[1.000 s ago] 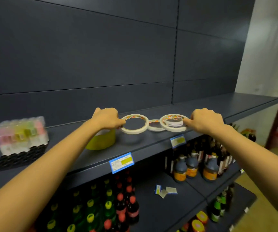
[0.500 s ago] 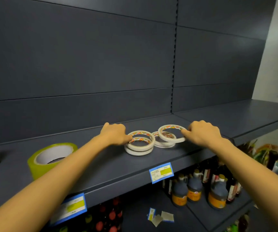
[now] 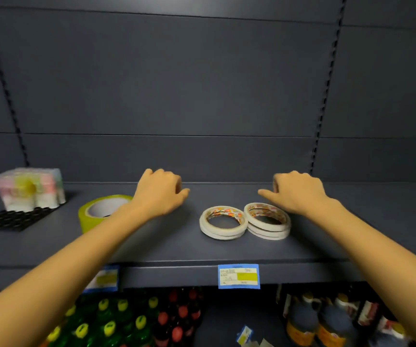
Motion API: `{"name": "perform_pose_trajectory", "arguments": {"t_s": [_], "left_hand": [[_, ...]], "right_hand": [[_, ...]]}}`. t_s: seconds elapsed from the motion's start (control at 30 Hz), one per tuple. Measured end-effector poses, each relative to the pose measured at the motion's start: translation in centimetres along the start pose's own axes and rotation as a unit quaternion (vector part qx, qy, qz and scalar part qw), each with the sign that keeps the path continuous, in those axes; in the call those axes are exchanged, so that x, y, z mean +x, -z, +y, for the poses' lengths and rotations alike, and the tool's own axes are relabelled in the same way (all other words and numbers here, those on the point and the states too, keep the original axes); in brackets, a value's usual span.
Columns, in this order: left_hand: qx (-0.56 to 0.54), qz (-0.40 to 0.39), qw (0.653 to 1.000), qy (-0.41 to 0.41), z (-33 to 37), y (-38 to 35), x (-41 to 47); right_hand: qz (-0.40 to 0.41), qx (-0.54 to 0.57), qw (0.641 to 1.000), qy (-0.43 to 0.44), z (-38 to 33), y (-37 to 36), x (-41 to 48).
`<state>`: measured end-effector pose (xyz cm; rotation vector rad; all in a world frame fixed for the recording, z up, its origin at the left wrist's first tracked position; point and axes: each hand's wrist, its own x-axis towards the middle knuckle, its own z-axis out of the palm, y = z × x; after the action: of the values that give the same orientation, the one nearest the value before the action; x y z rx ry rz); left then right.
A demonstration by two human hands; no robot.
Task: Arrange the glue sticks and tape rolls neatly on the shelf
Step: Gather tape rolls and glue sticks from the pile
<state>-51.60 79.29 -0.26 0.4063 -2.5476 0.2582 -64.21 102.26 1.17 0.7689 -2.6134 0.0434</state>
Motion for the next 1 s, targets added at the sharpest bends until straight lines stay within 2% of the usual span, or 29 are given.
{"name": "perform_pose_trajectory", "arguments": {"t_s": [0.1, 0.23, 0.43, 0.57, 0.63, 0.77, 1.0], "left_hand": [[0.025, 0.049, 0.997, 0.052, -2.2, 1.4, -2.1], [0.041, 0.085, 0.986, 0.134, -6.0, 3.8, -7.0], [0.093, 0.052, 0.962, 0.253, -12.0, 7.6, -16.5], [0.103, 0.070, 0.946, 0.299, -15.3, 10.0, -21.8], [0.116, 0.053, 0.940, 0.315, -17.2, 11.0, -24.1], [0.128, 0.017, 0.934, 0.333, -22.1, 12.9, -28.0], [0.130, 0.019, 0.934, 0.332, -32.5, 15.3, -32.5]], "right_hand": [[0.029, 0.096, 0.990, 0.104, -3.3, 1.2, 0.8], [0.052, 0.193, 0.950, 0.239, -10.1, 1.4, 0.4], [0.039, 0.256, 0.886, 0.385, -21.3, 2.0, -2.5], [0.010, 0.272, 0.858, 0.436, -27.2, 3.1, -4.3], [0.003, 0.276, 0.850, 0.449, -30.2, 3.7, -5.2], [-0.001, 0.276, 0.844, 0.461, -36.2, 4.9, -6.4], [-0.026, 0.272, 0.852, 0.446, -47.5, 6.8, -7.2]]}}
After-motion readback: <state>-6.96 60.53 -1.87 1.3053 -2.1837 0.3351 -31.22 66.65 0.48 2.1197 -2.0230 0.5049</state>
